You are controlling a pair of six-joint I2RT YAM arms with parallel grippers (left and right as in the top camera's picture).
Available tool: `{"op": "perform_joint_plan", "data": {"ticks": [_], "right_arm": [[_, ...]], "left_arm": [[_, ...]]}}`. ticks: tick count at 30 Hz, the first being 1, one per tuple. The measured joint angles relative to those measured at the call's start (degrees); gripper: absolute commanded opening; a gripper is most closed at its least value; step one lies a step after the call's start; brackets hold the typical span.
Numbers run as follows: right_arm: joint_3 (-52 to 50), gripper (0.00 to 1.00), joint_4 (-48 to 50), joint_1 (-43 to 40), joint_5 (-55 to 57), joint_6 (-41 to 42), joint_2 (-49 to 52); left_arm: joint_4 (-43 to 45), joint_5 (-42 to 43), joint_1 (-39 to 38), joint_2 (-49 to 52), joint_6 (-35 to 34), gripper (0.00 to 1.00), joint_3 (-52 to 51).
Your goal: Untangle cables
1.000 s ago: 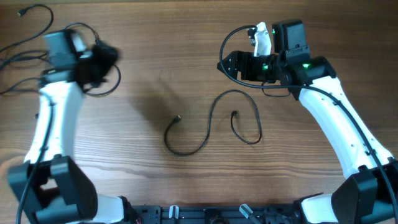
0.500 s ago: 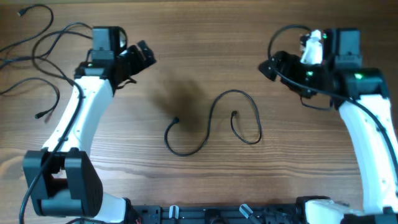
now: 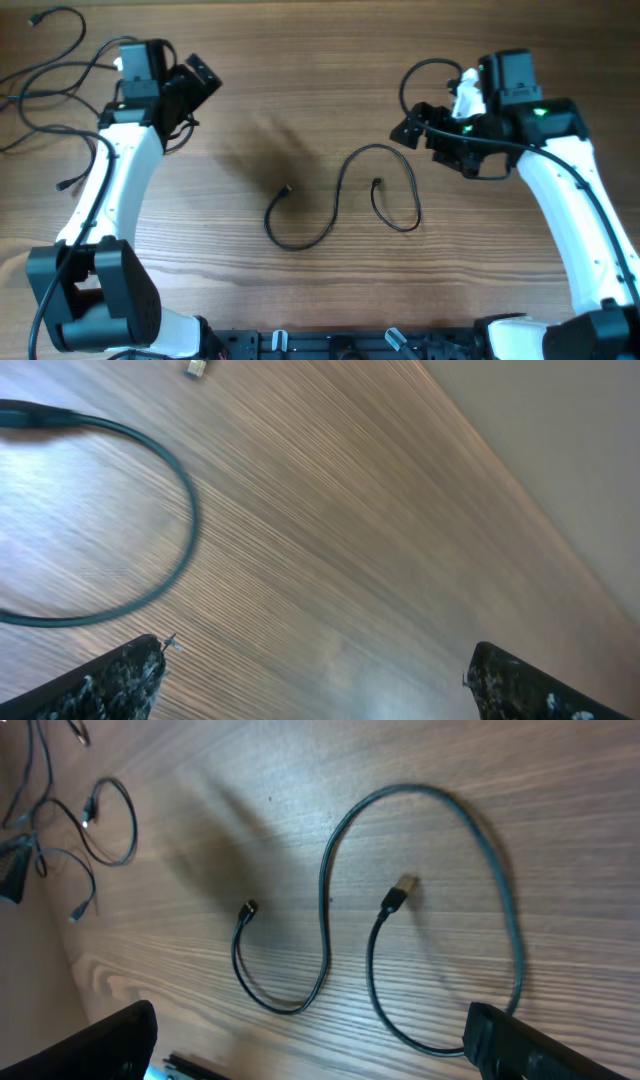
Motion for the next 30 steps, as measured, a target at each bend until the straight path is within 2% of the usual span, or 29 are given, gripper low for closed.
{"op": "perform_joint_plan", "data": {"ticks": [1, 3, 4, 5, 7, 13, 18, 23, 27, 30], "right_arm": [[0.0, 1.0, 0.68, 1.01, 0.0, 1.18, 0.96], [0.0, 0.91, 2.32, 2.47, 0.0, 4.74, 2.32], [0.0, 0.93, 3.15, 2.99, -0.02, 7.23, 2.75], [0.0, 0.98, 3.78, 3.19, -0.02, 9.42, 2.89], [0.0, 0.99, 5.64, 3.21, 0.0, 12.48, 2.91], [0.0, 0.99, 8.7, 5.11, 2.73, 20.02, 2.99], [0.0, 1.0, 8.94, 12.04, 10.54, 25.55, 6.01], [0.0, 0.99, 9.07, 17.05, 15.58, 27.28, 11.96], [0.0, 0.94, 9.05, 17.57, 17.75, 27.5, 15.52], [0.0, 0.84, 10.19, 17.62, 18.47, 27.63, 16.48]], "left_arm": [[0.0, -0.31, 0.98, 0.0, -1.33, 1.0, 0.0], [-0.02, -0.68, 1.53, 0.0, -2.51, 1.0, 0.0], [0.0, -0.68, 1.51, 0.0, -2.93, 1.0, 0.0], [-0.02, -0.66, 1.46, 0.0, -3.3, 1.0, 0.0], [-0.37, -0.9, 1.46, 0.0, -3.56, 1.0, 0.0], [-1.38, -2.78, 1.46, 0.0, -3.96, 1.0, 0.0], [-3.17, -3.87, 1.46, 0.0, -3.98, 1.0, 0.0], [-4.74, -4.07, 1.46, 0.0, -3.98, 1.0, 0.0], [-5.46, -4.07, 1.46, 0.0, -3.98, 1.0, 0.0], [-5.57, -4.07, 1.46, 0.0, -3.98, 1.0, 0.0]]}}
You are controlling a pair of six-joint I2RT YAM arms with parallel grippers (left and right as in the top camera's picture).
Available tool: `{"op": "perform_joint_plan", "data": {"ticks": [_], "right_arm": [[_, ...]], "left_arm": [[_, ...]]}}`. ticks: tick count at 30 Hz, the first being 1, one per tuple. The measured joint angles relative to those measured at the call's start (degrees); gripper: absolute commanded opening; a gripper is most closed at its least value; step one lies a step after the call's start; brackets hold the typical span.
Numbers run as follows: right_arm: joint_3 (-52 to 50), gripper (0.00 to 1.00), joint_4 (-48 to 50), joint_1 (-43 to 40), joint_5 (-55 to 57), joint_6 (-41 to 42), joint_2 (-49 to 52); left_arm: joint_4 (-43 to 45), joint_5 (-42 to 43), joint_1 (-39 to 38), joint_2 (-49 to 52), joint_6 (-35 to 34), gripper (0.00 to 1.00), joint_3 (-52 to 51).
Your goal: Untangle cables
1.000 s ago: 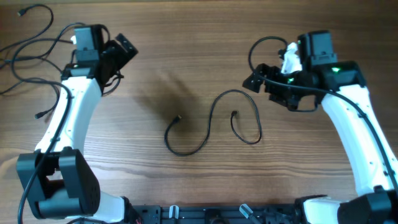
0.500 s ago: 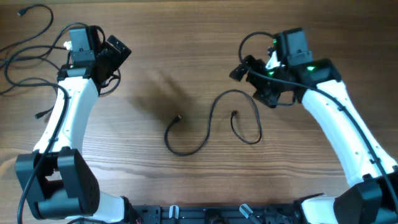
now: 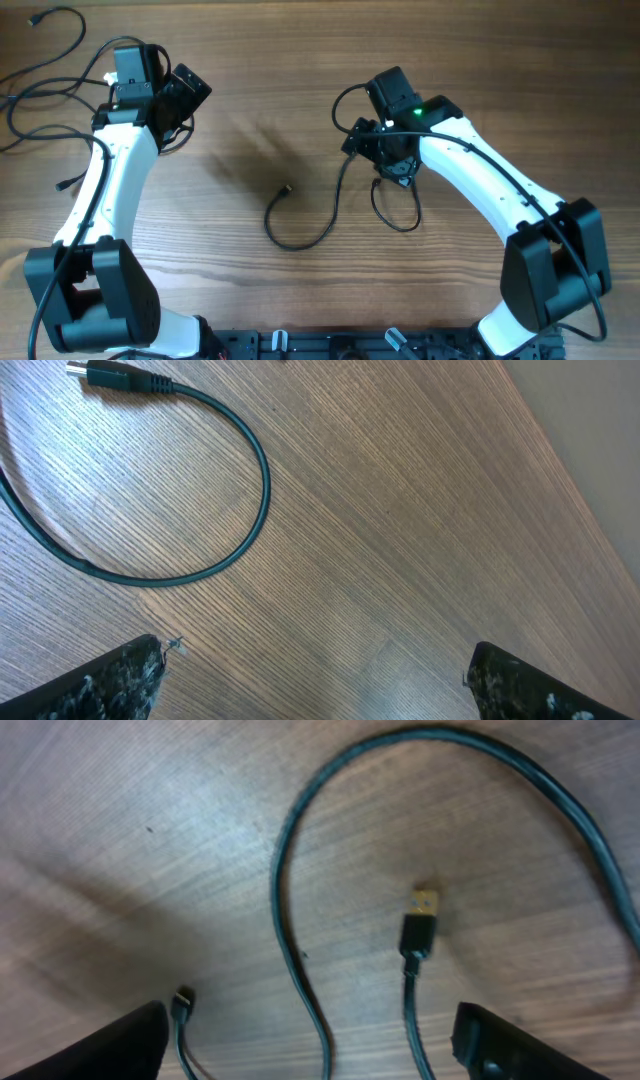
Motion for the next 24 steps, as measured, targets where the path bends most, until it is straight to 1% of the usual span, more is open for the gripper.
{"op": "perform_joint_plan", "data": {"ticks": [1, 4, 8, 11, 12, 15, 18, 22, 24], "right_arm": [[0.0, 0.82, 0.9, 0.09, 0.17, 0.24, 0.44], [0.0, 0.79, 2.97, 0.68, 0.39, 0.72, 2.38], [0.0, 0.78, 5.35, 2.95, 0.46, 0.96, 4.48], [0.0, 0.79, 6.69, 5.53, 0.61, -0.66, 6.1], [0.0, 0.75, 6.67, 6.43, 0.96, -1.25, 6.47], [0.0, 0.69, 7.26, 9.18, 1.88, -1.6, 6.95], [0.0, 0.65, 8.98, 9.62, 2.95, -1.49, 6.97], [0.0, 0.54, 9.14, 10.01, 5.46, -1.53, 6.97], [0.0, 0.54, 9.22, 10.69, 6.82, -1.53, 6.97]], "left_arm": [[0.0, 0.0, 0.0, 0.0, 0.0, 1.0, 0.0], [0.0, 0.0, 0.0, 0.0, 0.0, 1.0, 0.0], [0.0, 0.0, 0.0, 0.0, 0.0, 1.0, 0.0], [0.0, 0.0, 0.0, 0.0, 0.0, 1.0, 0.0], [0.0, 0.0, 0.0, 0.0, 0.0, 1.0, 0.0], [-0.02, 0.0, 0.0, 0.0, 0.0, 1.0, 0.0], [0.0, 0.0, 0.0, 0.0, 0.0, 1.0, 0.0], [0.0, 0.0, 0.0, 0.0, 0.0, 1.0, 0.0], [0.0, 0.0, 0.0, 0.0, 0.0, 1.0, 0.0]]}}
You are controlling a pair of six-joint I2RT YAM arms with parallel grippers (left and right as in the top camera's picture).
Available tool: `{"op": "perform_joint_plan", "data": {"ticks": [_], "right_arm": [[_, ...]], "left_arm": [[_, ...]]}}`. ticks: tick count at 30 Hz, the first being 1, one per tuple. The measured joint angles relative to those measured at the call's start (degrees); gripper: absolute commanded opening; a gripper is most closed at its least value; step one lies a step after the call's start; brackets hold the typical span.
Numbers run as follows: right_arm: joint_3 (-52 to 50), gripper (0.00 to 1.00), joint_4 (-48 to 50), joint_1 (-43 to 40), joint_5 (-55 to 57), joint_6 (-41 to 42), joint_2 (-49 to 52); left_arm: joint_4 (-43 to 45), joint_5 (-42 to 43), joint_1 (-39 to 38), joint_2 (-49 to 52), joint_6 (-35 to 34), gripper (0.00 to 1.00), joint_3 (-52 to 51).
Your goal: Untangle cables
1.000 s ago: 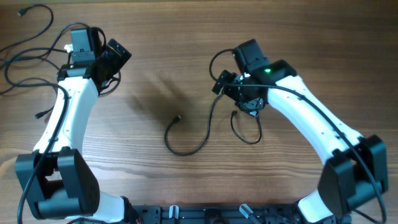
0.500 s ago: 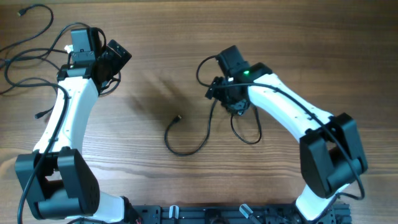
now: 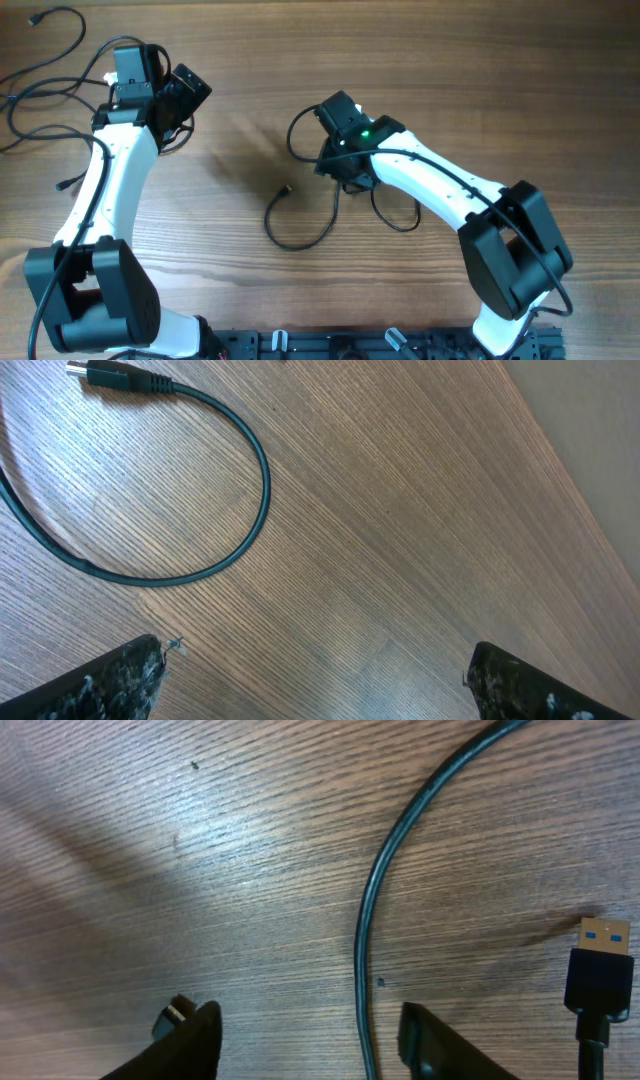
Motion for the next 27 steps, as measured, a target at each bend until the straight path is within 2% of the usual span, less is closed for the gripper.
{"op": "perform_joint_plan", "data": {"ticks": [5, 12, 14, 17, 21, 22, 27], "right_arm": [[0.0, 0.54, 0.74, 3.08, 4.04, 0.02, 1.31], [0.0, 0.54, 0.79, 3.32, 5.2, 0.02, 6.32], [0.0, 0.47, 0.79, 3.3, 5.31, 0.02, 6.32], [0.0, 0.27, 0.37, 3.28, 5.31, -0.11, 6.34], [0.0, 0.08, 0.2, 3.28, 5.38, -0.31, 6.34], [0.0, 0.05, 0.17, 3.28, 5.35, -0.59, 6.34], [0.0, 0.05, 0.0, 3.26, 5.38, -1.09, 6.34]], "left_arm": [[0.0, 0.0, 0.0, 0.0, 0.0, 1.0, 0.0], [-0.02, 0.0, 0.0, 0.0, 0.0, 1.0, 0.0], [-0.02, 0.0, 0.0, 0.0, 0.0, 1.0, 0.0], [-0.02, 0.0, 0.0, 0.0, 0.0, 1.0, 0.0], [-0.02, 0.0, 0.0, 0.0, 0.0, 1.0, 0.0], [-0.02, 0.0, 0.0, 0.0, 0.0, 1.0, 0.0], [-0.04, 0.0, 0.0, 0.0, 0.0, 1.0, 0.0]]}}
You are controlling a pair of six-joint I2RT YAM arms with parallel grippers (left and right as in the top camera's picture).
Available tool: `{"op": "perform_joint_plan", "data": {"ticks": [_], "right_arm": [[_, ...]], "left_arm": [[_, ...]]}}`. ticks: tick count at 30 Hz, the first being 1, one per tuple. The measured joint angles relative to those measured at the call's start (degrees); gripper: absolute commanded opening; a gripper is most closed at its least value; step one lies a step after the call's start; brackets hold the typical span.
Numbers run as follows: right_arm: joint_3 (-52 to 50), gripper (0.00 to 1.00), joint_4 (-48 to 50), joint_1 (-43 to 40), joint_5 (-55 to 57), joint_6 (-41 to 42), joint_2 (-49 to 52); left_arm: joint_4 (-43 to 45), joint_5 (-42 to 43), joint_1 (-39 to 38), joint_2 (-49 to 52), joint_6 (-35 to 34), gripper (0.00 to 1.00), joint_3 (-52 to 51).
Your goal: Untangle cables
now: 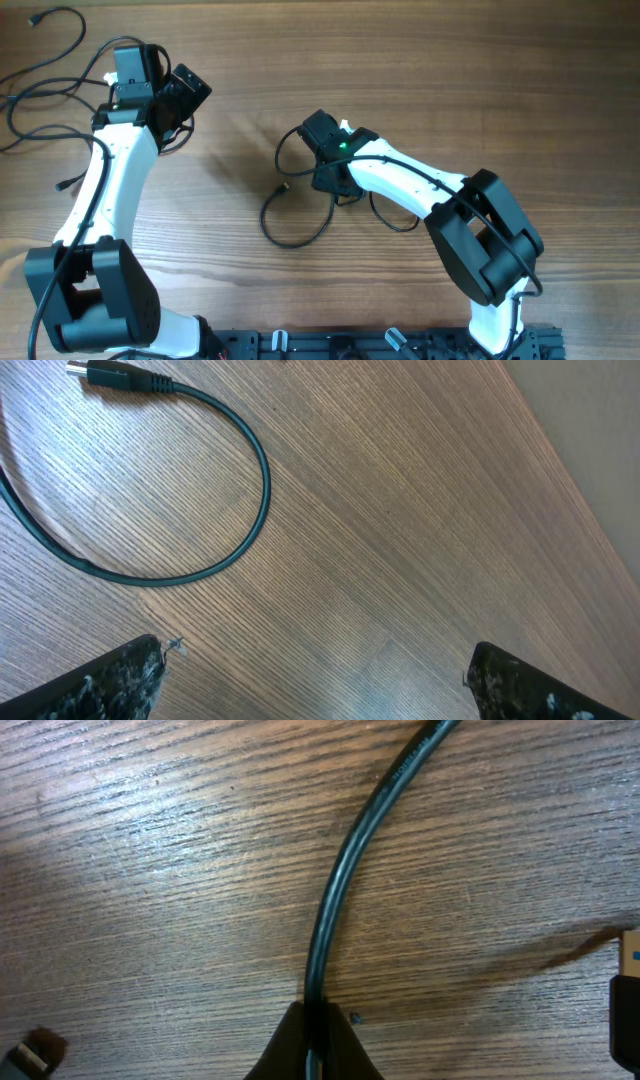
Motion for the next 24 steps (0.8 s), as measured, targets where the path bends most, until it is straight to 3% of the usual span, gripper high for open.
{"op": "perform_joint_plan", "data": {"ticks": [24], "right_arm": [[0.02, 0.04, 0.7, -1.73, 0.17, -2.4, -15.28]], "left_arm": [[-0.37, 2.01, 0.0, 0.0, 0.28, 0.99, 0.0]]}}
